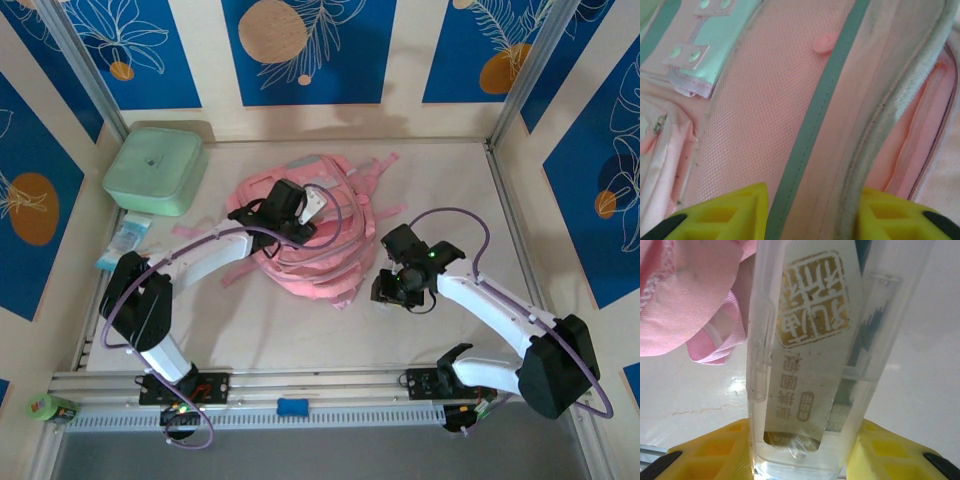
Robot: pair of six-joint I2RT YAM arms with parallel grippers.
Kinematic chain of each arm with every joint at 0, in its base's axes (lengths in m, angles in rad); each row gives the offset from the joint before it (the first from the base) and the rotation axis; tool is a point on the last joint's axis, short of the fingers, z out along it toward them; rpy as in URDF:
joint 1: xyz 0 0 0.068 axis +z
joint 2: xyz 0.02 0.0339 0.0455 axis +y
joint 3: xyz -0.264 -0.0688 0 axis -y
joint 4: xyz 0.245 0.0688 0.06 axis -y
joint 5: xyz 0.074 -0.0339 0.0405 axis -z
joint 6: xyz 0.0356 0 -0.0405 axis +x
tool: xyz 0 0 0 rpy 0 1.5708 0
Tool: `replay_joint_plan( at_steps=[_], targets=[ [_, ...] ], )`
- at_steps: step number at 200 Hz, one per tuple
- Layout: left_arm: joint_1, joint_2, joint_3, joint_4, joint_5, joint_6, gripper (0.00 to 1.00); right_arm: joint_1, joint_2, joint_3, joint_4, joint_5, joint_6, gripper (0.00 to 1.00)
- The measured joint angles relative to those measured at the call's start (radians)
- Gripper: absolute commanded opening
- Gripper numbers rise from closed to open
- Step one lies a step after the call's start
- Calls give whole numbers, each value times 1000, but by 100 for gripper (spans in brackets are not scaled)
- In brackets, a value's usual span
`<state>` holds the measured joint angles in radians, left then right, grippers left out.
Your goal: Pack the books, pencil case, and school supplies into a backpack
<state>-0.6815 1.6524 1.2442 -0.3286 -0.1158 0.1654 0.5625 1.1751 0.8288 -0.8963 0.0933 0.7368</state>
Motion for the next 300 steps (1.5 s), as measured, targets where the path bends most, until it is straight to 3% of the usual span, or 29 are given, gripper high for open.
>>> replay_joint_plan(
  at_steps=[15, 60, 109, 144, 179, 245, 253, 281, 300],
  targets=[
    [0, 0, 7, 1, 16, -21, 0, 0, 2, 19, -10, -13, -10, 39],
    [-44, -10, 8, 16, 2, -123, 0, -5, 92, 198, -21, -82, -60, 39],
    [-179, -11, 27, 57, -104, -413, 0, -95, 285, 441, -8, -168, -131, 40],
    [-194, -11, 28, 95, -121, -608, 0, -161, 377, 505, -5, -216, -140, 42],
    [-194, -11, 28, 113, -134, -723, 0, -173, 446, 529, 35, -281, -129, 44],
    [-192, -19, 6, 152, -162, -789, 0, -166, 488, 552, 71, -309, -104, 68],
    [-191, -22, 6, 154, -161, -789, 0, -173, 472, 539, 78, -320, -101, 67],
    [-191, -22, 6, 158, -150, -789, 0, -211, 410, 528, 107, -368, -86, 46],
    [-191, -22, 6, 158, -143, -789, 0, -250, 414, 528, 146, -382, -77, 38]
  ],
)
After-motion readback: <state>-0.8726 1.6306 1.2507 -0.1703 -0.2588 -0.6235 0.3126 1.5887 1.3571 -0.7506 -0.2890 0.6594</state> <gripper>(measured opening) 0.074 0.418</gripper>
